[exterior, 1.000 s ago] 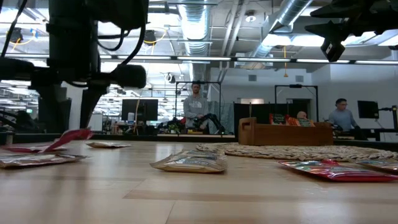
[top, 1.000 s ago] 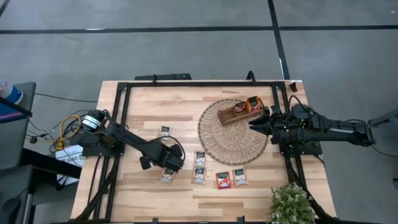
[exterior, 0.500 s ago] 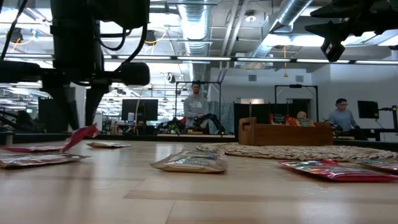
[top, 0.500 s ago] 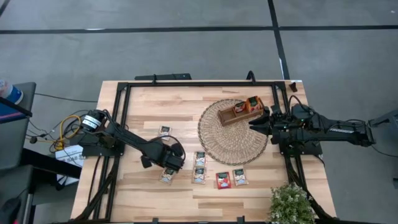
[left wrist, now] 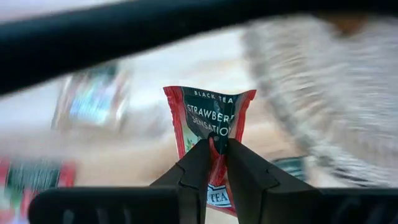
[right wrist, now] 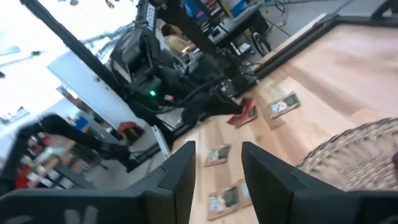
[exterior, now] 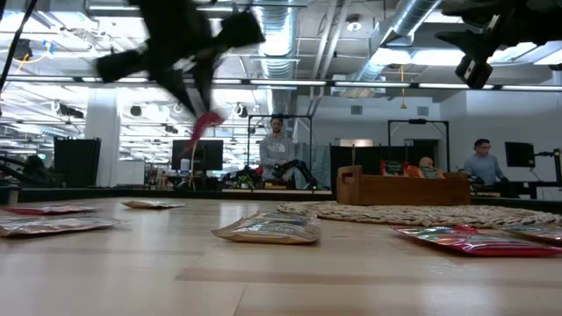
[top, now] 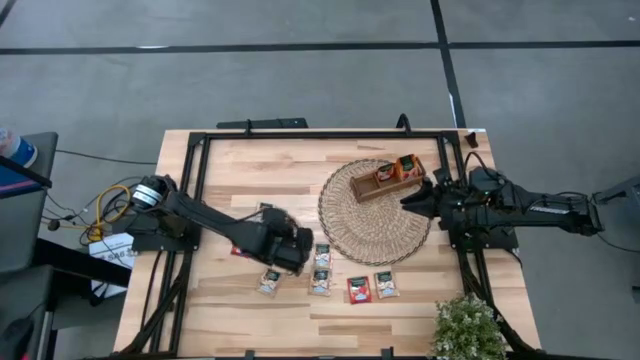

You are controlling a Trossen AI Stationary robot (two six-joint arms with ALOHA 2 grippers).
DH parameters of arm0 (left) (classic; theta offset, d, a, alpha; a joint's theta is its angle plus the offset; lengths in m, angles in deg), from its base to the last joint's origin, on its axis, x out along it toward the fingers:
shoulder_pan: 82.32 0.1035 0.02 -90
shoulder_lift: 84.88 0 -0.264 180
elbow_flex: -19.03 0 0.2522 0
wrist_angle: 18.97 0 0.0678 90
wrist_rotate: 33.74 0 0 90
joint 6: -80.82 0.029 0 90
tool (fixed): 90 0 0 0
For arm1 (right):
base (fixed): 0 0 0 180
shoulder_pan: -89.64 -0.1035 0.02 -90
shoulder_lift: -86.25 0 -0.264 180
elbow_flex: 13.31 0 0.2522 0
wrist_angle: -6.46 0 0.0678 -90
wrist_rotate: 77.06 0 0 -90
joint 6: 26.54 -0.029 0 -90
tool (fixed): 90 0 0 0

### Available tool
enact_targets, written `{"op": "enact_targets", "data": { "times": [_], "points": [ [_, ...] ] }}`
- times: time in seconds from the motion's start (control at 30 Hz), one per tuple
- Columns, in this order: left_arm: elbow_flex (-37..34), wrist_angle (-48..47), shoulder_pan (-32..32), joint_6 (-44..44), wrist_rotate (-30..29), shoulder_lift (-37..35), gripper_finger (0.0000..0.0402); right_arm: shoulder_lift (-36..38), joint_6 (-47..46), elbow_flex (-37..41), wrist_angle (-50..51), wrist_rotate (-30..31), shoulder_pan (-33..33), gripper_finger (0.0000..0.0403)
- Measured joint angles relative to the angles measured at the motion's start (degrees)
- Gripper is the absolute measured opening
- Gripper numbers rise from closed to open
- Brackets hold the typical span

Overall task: Pick & Place Tea
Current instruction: Put the red tea pack into the middle compartment of the brown organizer

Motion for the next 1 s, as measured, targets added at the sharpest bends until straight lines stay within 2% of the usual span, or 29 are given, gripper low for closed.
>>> {"op": "enact_targets", "data": {
  "times": [0.13, 0.27, 0.4, 0.53, 0.63, 0.77, 1.0],
  "points": [
    [6.52, 2.69, 2.45, 20.22, -6.12, -0.02, 0.0045, -0.61, -5.78, 0.02, -3.20, -2.13, 0.00, 0.0134],
    [11.49, 8.02, 4.91, 39.47, -9.82, -0.08, 0.0045, -3.39, -9.50, 0.04, -7.17, -5.97, 0.00, 0.0160],
    [13.94, 16.45, 7.01, 56.08, -10.26, -0.11, 0.0045, -8.06, -11.39, 0.04, -10.52, -7.32, 0.00, 0.0195],
    [14.38, 25.09, 8.36, 68.47, -9.93, -0.11, 0.0045, -12.79, -11.75, 0.04, -14.81, -7.28, 0.02, 0.0229],
    [14.36, 29.81, 9.17, 73.86, -8.02, -0.11, 0.0045, -16.33, -12.45, 0.04, -19.63, -7.24, 0.89, 0.0241],
    [14.34, 31.63, 9.84, 76.91, -5.68, -0.11, 0.0045, -20.84, -15.72, -0.03, -25.37, -7.23, 3.22, 0.0244],
    [14.34, 31.92, 9.85, 79.64, -3.78, -0.11, 0.0045, -28.16, -11.09, -5.24, -25.08, -10.34, 6.88, 0.0234]
  ]
}}
